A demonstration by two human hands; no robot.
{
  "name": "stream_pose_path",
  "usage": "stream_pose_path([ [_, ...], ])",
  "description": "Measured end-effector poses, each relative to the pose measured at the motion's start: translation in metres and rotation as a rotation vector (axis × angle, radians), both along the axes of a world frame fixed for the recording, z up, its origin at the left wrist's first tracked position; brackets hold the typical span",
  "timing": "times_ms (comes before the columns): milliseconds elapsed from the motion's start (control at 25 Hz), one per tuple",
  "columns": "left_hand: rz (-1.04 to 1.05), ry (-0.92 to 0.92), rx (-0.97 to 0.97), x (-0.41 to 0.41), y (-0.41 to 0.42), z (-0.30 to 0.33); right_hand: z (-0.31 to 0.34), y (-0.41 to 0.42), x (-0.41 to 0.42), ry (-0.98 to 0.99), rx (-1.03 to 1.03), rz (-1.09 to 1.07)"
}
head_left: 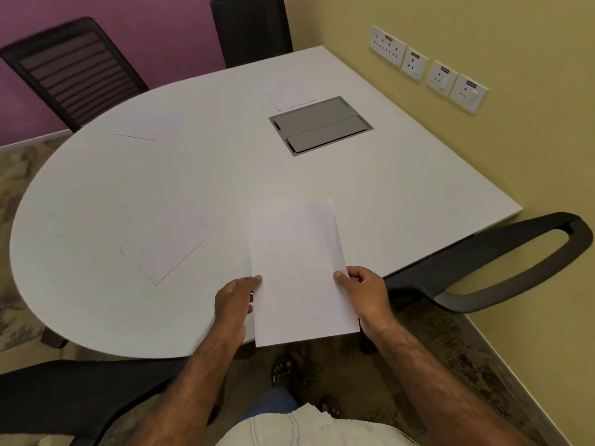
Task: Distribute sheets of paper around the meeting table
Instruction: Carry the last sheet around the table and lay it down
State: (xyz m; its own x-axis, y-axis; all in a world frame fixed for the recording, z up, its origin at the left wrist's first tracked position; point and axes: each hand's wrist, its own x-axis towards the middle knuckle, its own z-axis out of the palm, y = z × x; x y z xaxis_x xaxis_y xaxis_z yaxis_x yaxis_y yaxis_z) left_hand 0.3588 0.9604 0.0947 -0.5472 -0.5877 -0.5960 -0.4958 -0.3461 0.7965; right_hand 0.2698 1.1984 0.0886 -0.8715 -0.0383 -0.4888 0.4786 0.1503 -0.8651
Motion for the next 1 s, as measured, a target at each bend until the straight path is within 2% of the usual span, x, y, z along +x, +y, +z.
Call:
stream_pose_path([
  [520, -0.044, 0.037, 0.042, -0.141, -0.072, -0.006, 0.005, -0.071, -0.126, 0.117, 0.209, -0.058],
  [1000, -0.199, 0.055, 0.038, -0.222, -0.085, -0.004, 0.011, -0.077, -0.198, 0.117, 0.245, -0.171],
])
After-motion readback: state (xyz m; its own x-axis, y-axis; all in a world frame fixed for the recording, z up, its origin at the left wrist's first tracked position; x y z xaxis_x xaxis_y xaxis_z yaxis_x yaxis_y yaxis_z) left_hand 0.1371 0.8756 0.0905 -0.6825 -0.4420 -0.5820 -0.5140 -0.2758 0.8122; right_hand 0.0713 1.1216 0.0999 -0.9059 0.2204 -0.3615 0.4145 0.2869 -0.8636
